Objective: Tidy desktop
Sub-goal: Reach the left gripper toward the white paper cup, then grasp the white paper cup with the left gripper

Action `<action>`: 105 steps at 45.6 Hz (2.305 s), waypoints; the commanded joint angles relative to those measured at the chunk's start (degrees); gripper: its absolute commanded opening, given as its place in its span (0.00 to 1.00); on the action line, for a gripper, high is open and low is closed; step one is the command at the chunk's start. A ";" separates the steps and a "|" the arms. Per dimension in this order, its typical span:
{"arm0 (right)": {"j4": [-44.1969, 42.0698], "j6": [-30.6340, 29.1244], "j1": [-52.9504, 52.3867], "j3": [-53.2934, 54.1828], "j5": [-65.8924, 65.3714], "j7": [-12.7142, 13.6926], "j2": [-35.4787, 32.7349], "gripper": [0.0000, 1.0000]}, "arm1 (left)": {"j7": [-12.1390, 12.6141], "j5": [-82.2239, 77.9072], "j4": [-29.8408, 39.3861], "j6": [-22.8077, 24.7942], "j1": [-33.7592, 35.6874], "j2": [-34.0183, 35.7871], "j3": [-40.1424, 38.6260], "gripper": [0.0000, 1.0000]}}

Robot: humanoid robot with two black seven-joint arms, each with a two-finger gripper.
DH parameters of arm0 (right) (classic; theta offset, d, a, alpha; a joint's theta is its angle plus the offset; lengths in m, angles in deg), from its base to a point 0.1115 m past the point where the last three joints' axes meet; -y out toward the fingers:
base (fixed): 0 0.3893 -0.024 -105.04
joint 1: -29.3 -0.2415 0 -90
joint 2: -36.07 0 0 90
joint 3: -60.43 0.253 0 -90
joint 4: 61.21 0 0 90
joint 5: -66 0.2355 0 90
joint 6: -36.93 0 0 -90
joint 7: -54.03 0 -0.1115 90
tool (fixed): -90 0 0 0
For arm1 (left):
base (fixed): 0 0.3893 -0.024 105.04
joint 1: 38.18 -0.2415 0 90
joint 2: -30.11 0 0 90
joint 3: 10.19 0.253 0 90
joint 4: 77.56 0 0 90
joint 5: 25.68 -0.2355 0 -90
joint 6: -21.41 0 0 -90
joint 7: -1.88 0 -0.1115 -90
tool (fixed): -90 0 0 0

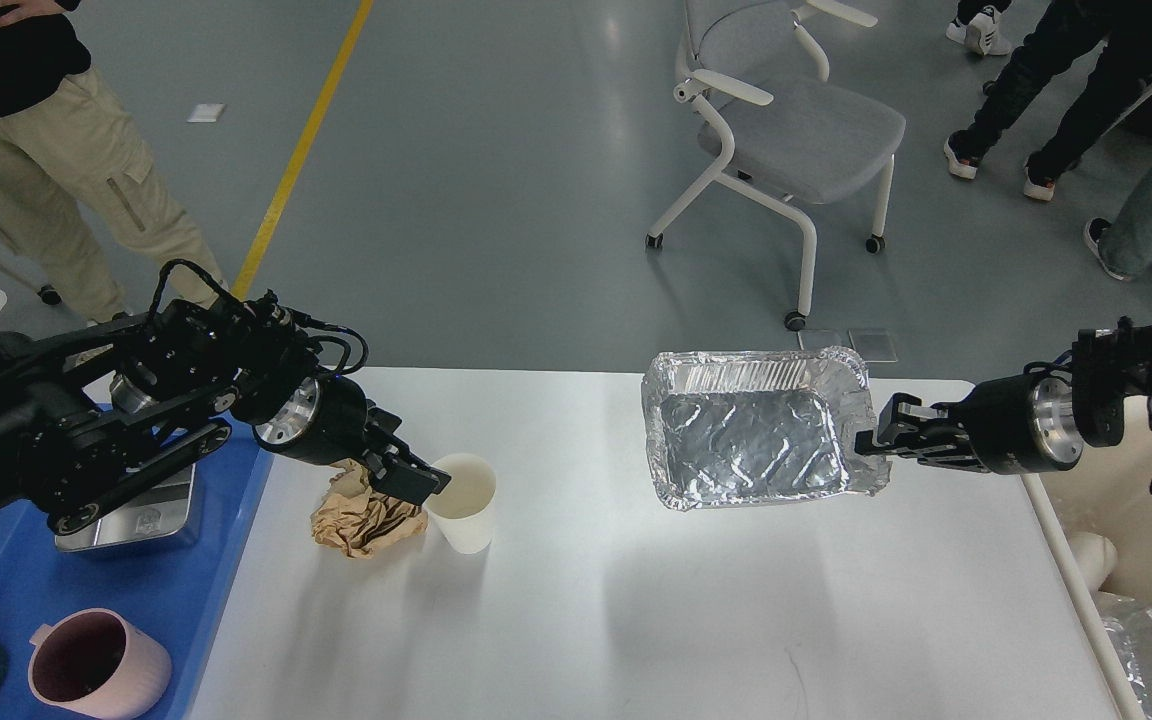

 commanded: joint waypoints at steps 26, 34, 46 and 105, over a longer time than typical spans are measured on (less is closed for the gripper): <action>0.20 -0.04 0.54 -0.01 0.00 -0.20 -0.94 0.00 | 0.02 -2.12 -12.58 -9.53 -0.08 -7.34 5.29 0.96; 0.29 -0.04 0.80 -0.01 0.00 -0.20 -0.94 0.00 | -0.25 -2.12 -14.79 -10.94 -0.96 -9.19 6.26 0.93; 0.29 -0.04 0.80 0.34 0.00 -0.29 -1.29 0.00 | -1.65 -2.21 -15.14 -11.38 -0.17 -9.19 10.65 0.68; -0.24 -0.04 2.73 -0.01 0.00 -0.20 -1.38 0.00 | -6.05 8.86 5.68 -9.45 0.18 13.92 -2.52 0.02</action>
